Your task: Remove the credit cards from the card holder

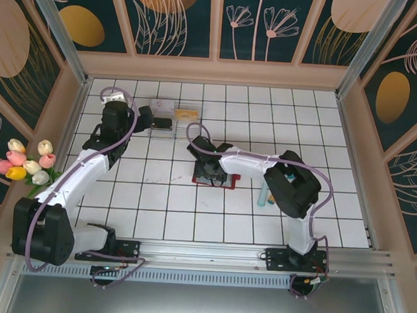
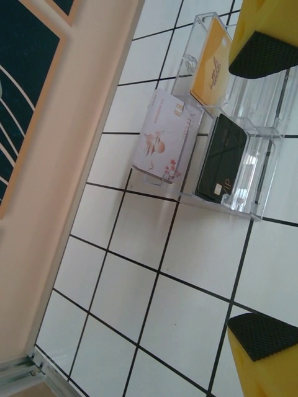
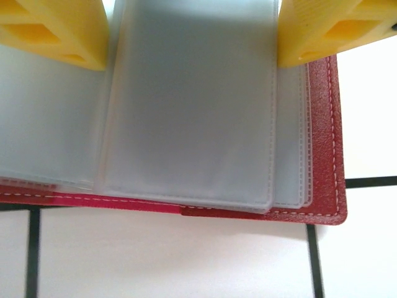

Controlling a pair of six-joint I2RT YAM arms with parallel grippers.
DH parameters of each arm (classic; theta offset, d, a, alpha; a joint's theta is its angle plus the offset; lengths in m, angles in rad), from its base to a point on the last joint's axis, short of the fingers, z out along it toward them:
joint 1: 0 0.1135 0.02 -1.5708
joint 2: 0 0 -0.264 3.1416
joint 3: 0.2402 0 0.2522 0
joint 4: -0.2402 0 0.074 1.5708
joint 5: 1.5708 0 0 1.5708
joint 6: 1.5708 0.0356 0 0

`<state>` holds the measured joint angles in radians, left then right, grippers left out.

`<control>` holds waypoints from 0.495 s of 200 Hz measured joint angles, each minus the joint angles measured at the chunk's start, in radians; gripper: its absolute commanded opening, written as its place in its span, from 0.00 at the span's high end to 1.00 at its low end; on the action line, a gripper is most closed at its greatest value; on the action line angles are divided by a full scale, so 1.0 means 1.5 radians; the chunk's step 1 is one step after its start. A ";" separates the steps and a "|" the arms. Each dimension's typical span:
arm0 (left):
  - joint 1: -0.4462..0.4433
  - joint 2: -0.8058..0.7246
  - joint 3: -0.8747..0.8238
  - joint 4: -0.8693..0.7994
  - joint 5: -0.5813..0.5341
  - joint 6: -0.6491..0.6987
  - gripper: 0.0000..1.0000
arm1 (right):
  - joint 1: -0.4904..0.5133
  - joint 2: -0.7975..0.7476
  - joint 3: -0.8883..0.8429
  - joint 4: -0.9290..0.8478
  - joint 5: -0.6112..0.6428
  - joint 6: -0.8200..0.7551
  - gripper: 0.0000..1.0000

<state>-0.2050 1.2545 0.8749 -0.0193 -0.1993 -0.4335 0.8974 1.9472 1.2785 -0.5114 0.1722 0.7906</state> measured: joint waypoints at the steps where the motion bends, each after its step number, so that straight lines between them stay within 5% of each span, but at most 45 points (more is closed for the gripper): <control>1: 0.000 -0.001 0.000 0.000 0.000 -0.001 0.01 | 0.000 -0.001 -0.002 0.001 -0.001 0.000 0.31; 41: 0.000 -0.013 -0.001 -0.001 0.039 -0.035 0.01 | -0.033 -0.072 -0.080 0.043 -0.048 -0.006 0.34; 99: 0.000 0.025 -0.018 -0.004 0.263 -0.086 0.04 | -0.058 -0.120 -0.105 0.078 -0.079 -0.017 0.36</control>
<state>-0.2050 1.2919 0.8474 -0.0254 0.1947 -0.5632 0.8108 1.7676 1.1206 -0.3950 0.0540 0.7650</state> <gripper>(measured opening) 0.976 0.637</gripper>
